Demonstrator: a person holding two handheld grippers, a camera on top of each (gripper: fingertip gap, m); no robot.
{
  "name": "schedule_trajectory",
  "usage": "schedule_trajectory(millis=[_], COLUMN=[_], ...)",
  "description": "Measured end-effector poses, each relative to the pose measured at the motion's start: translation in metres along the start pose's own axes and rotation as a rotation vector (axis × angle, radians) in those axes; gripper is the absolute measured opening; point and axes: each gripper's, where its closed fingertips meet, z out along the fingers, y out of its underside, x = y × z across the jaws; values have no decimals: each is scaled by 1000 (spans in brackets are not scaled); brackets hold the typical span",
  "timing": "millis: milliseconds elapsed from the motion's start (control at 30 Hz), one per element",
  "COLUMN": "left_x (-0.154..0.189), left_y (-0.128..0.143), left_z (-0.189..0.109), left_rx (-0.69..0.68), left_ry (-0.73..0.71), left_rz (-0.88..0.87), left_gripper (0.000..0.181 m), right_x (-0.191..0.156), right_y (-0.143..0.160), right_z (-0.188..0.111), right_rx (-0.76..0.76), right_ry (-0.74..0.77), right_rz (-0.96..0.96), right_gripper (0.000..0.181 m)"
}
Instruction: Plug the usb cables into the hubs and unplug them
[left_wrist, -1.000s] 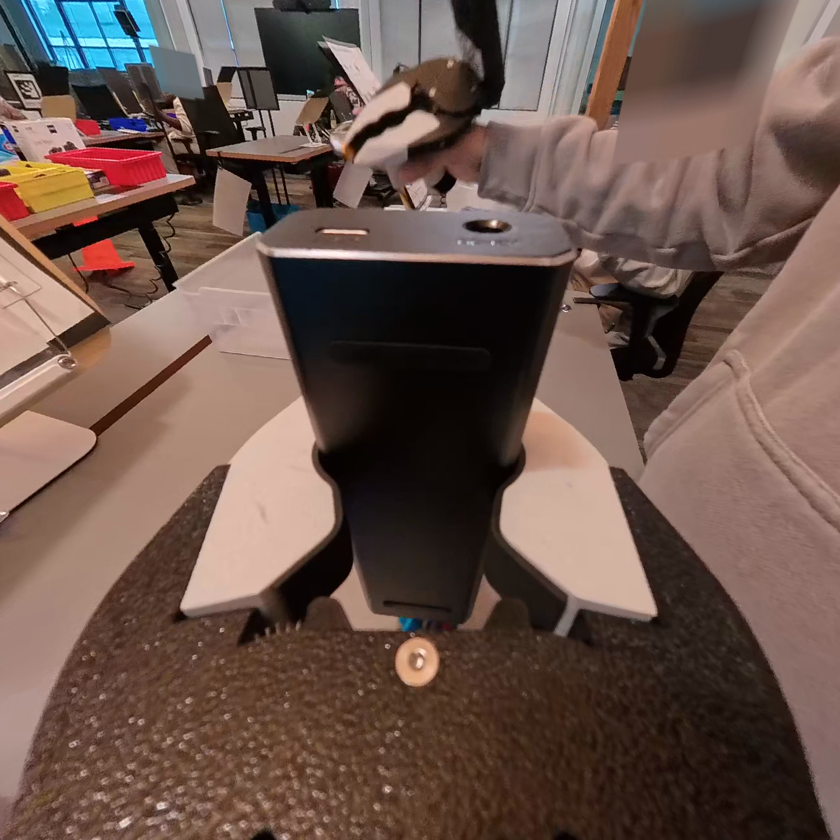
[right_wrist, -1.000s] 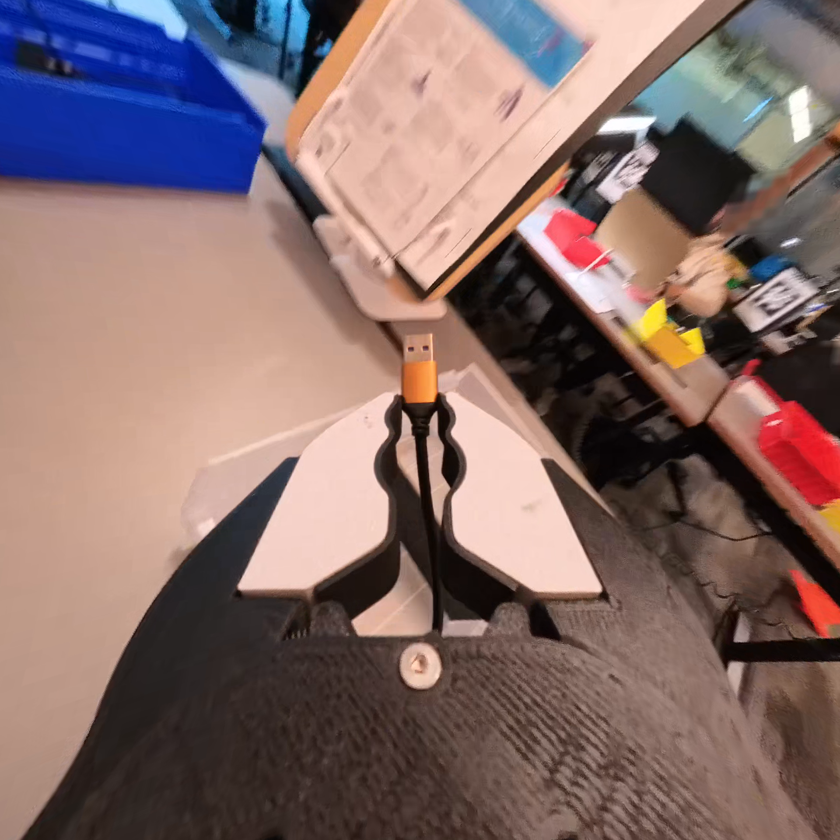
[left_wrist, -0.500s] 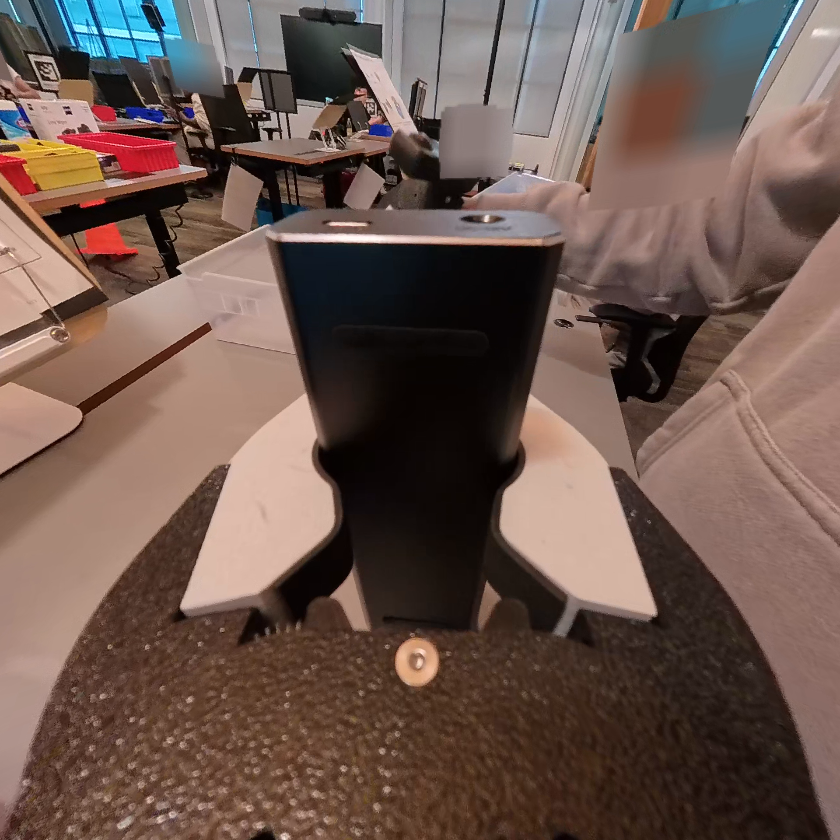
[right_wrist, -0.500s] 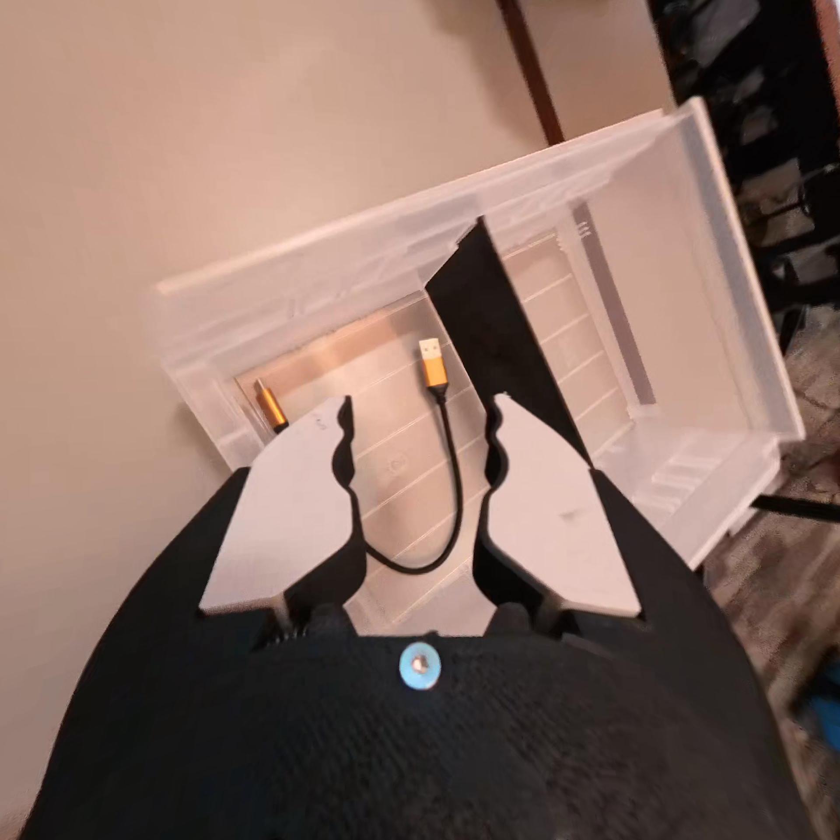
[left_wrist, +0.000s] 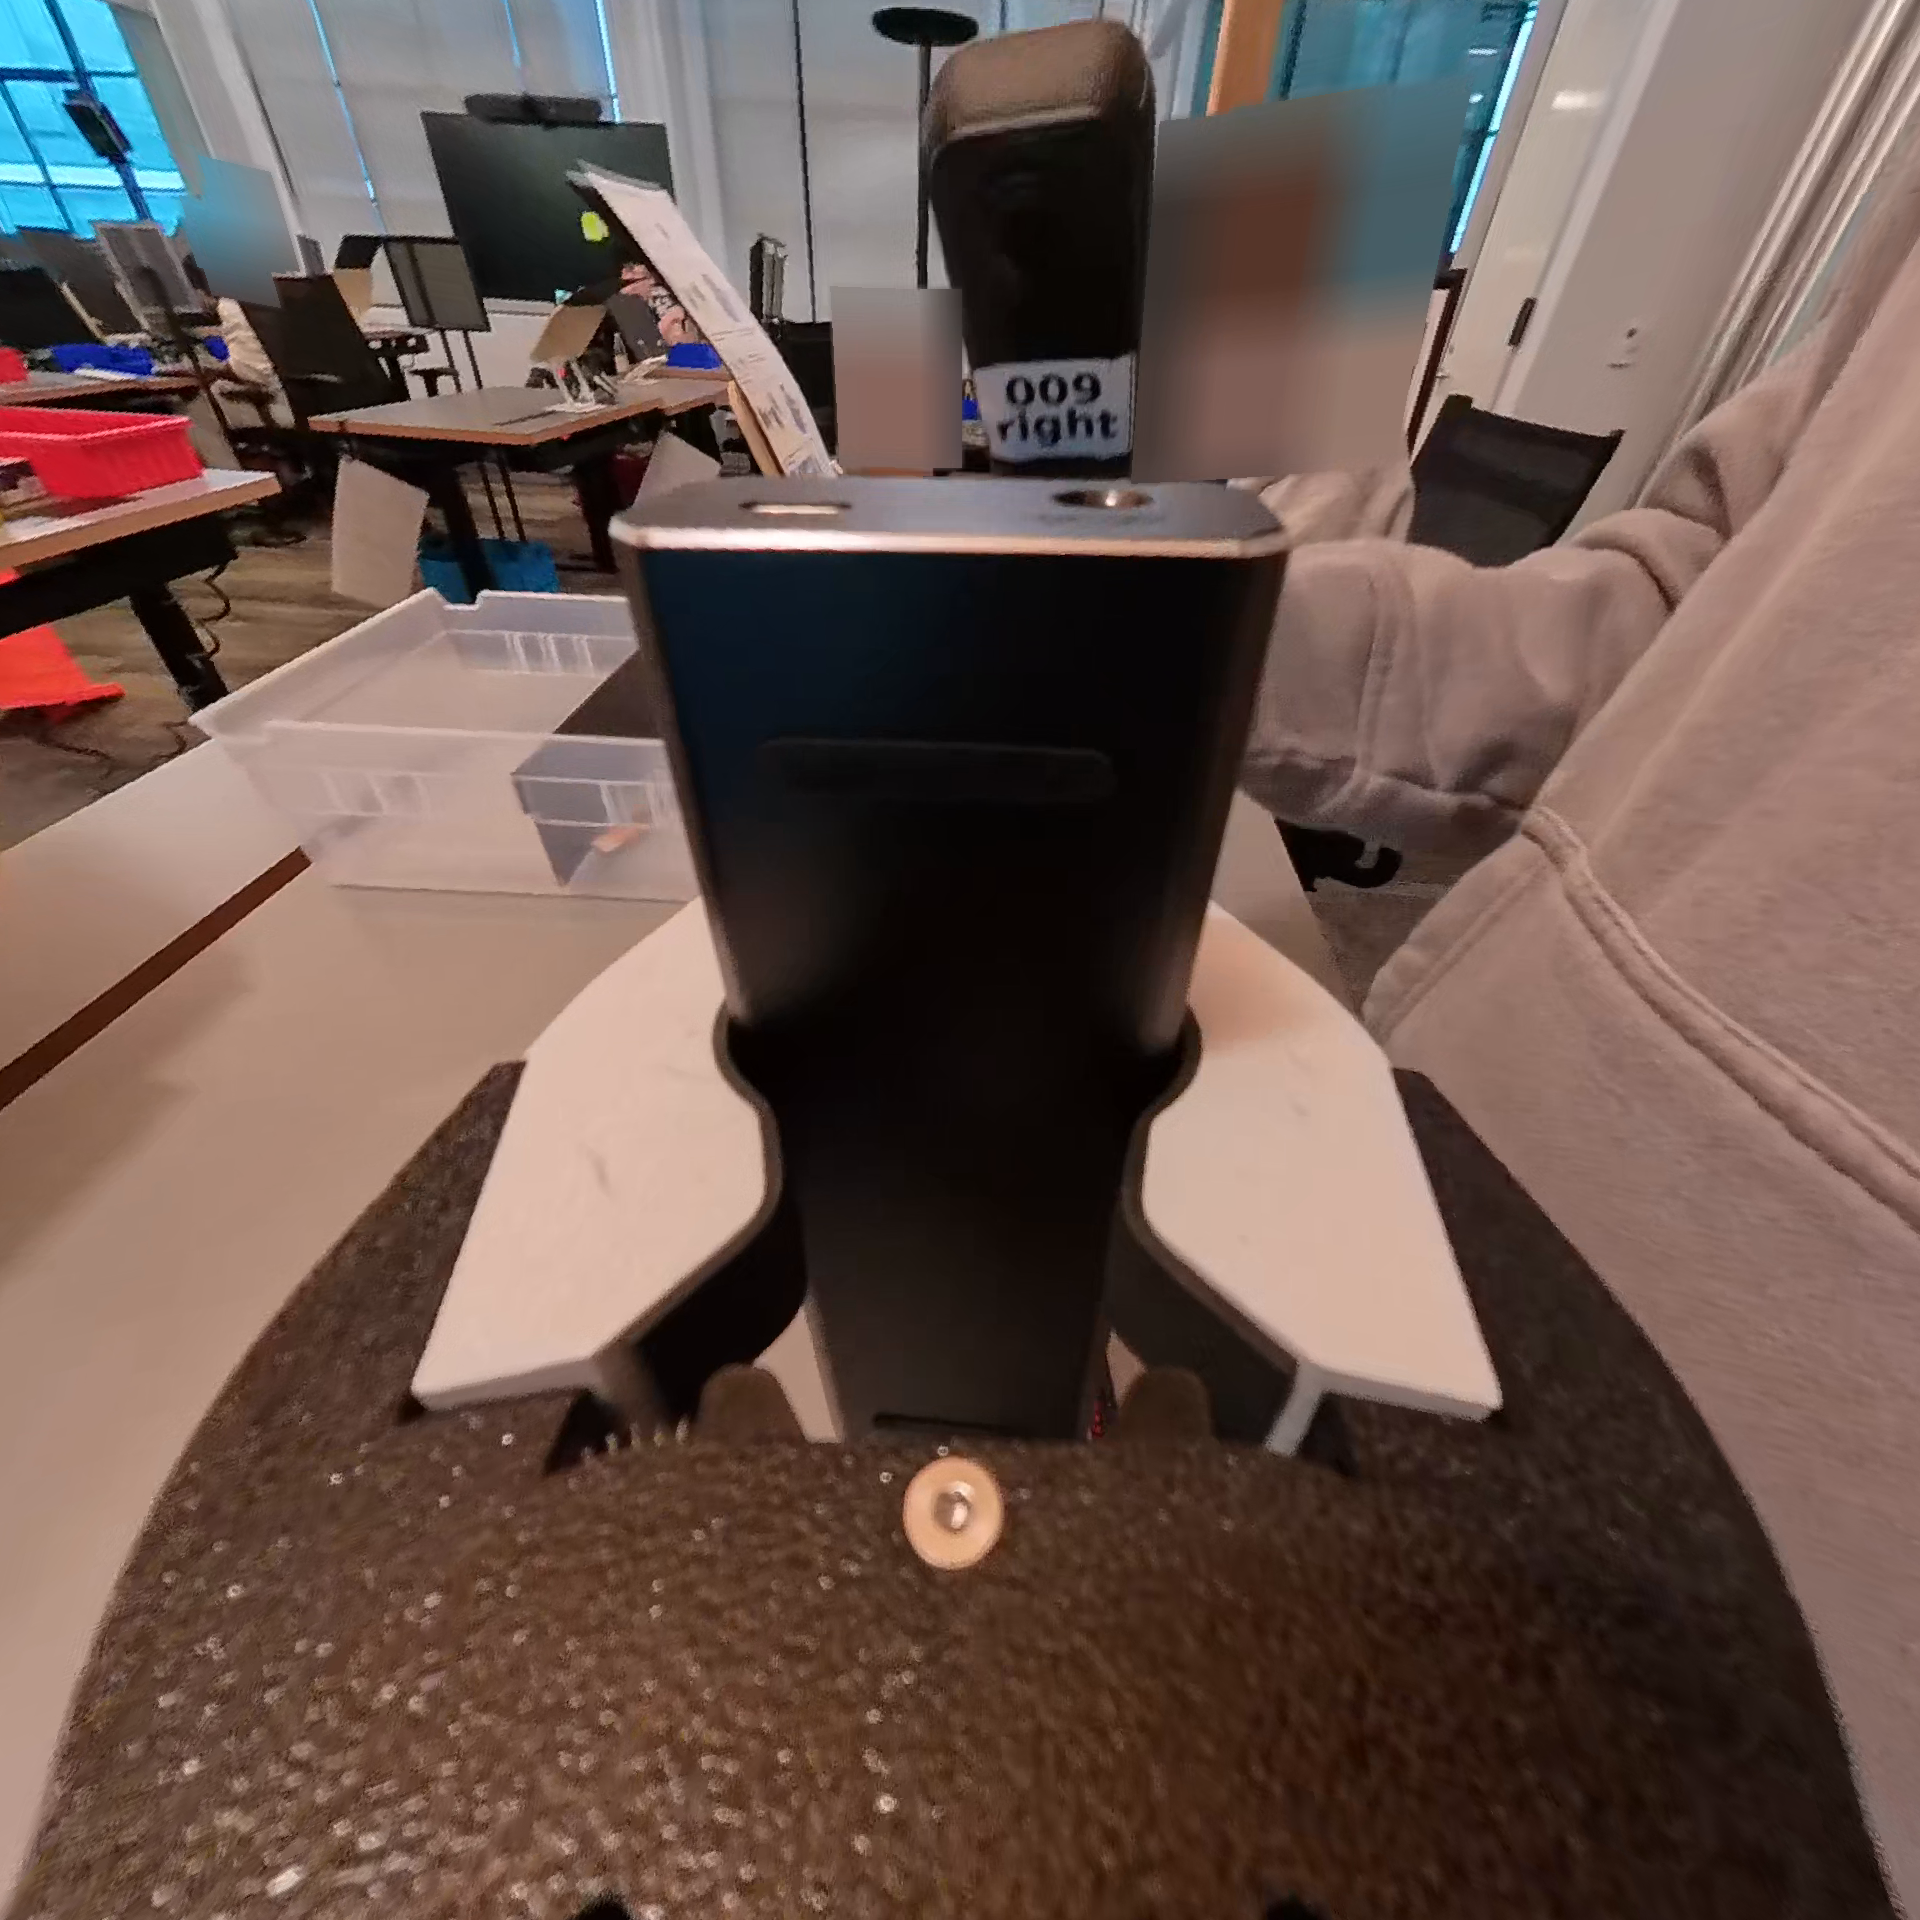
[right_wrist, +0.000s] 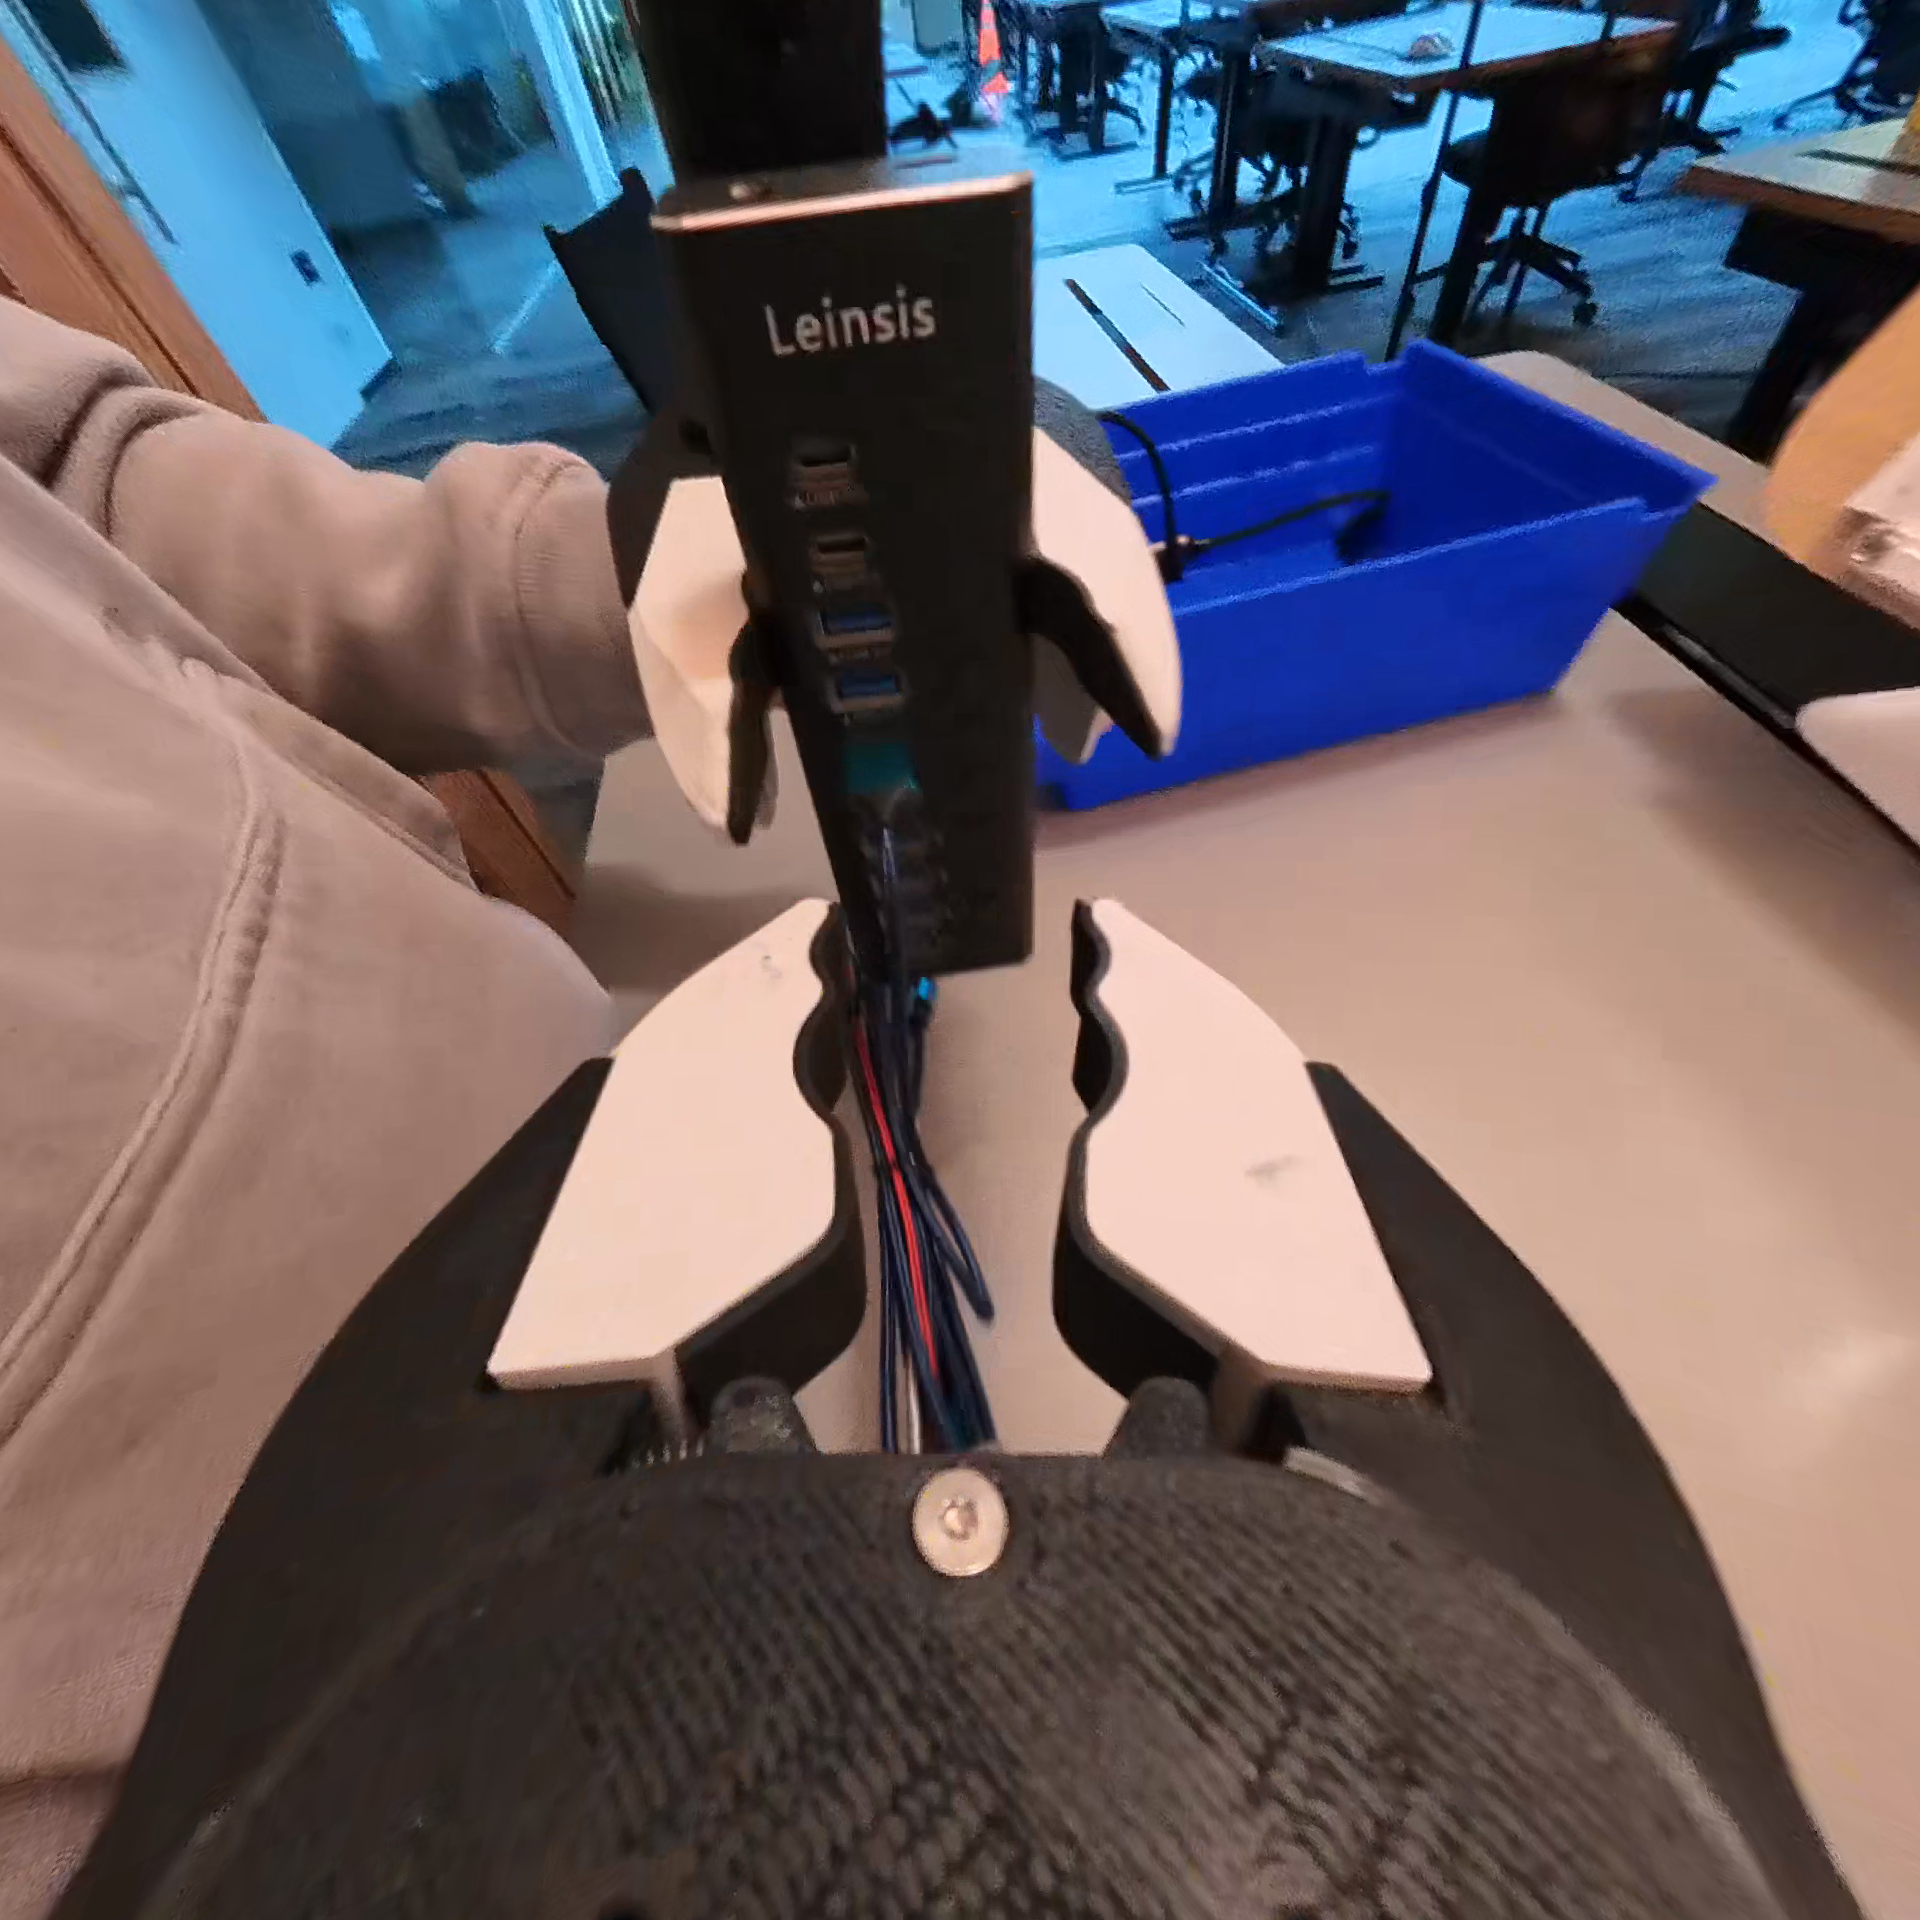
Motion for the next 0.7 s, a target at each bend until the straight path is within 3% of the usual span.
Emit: schedule_trajectory(millis=[233, 467, 700], left_x=[2, 0, 6], left_y=[-9, -13, -8], left_z=[0, -4, -2], left_rx=[53, 82, 24], left_ry=[13, 17, 28], left_rz=[15, 3, -11], left_gripper=[71, 71, 71], right_x=[-15, -16, -19], right_y=[-18, -23, -20], right_z=[18, 23, 16], right_rx=[116, 133, 39], right_ry=[-41, -10, -15], right_rz=[-31, -57, -90], right_gripper=[18, 13, 13])
